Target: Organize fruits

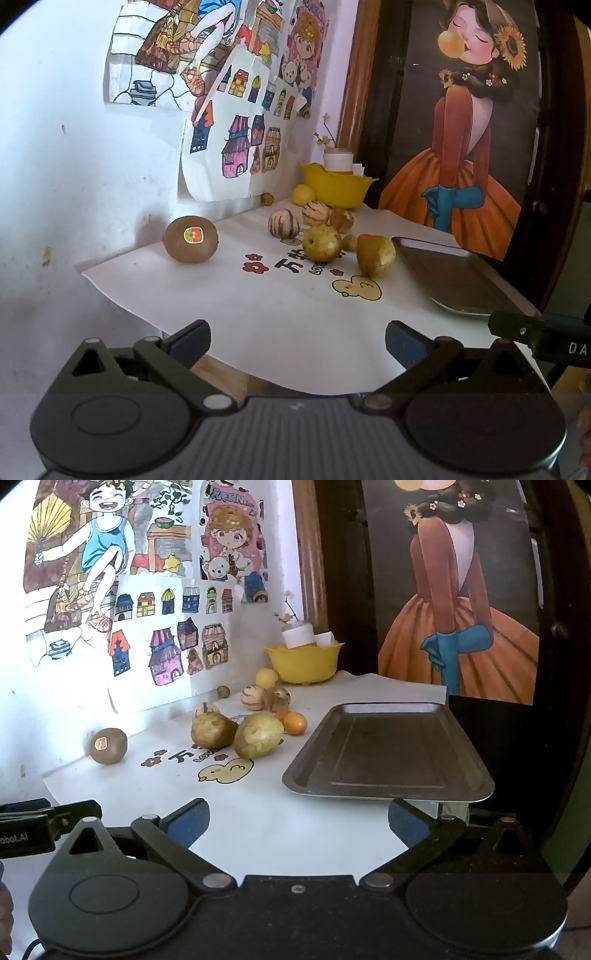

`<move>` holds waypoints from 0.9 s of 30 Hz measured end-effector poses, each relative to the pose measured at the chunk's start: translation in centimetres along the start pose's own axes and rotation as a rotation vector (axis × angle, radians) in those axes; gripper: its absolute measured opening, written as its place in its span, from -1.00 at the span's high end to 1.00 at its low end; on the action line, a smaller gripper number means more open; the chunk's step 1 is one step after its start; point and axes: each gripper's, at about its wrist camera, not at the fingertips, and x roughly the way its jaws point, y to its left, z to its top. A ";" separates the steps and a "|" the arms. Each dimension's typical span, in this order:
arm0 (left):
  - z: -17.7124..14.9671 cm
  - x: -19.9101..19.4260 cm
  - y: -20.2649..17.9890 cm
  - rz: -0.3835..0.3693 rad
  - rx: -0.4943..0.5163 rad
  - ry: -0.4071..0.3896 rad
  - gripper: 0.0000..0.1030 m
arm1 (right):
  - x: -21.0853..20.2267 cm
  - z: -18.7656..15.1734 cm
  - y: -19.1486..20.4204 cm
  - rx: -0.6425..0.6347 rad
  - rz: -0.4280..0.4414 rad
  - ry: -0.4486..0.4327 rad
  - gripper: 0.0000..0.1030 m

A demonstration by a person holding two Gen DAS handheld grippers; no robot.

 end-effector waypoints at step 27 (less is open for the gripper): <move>-0.1 0.3 0.3 -0.007 0.002 0.012 -0.99 | -0.1 0.0 0.5 -0.007 0.007 0.011 -0.99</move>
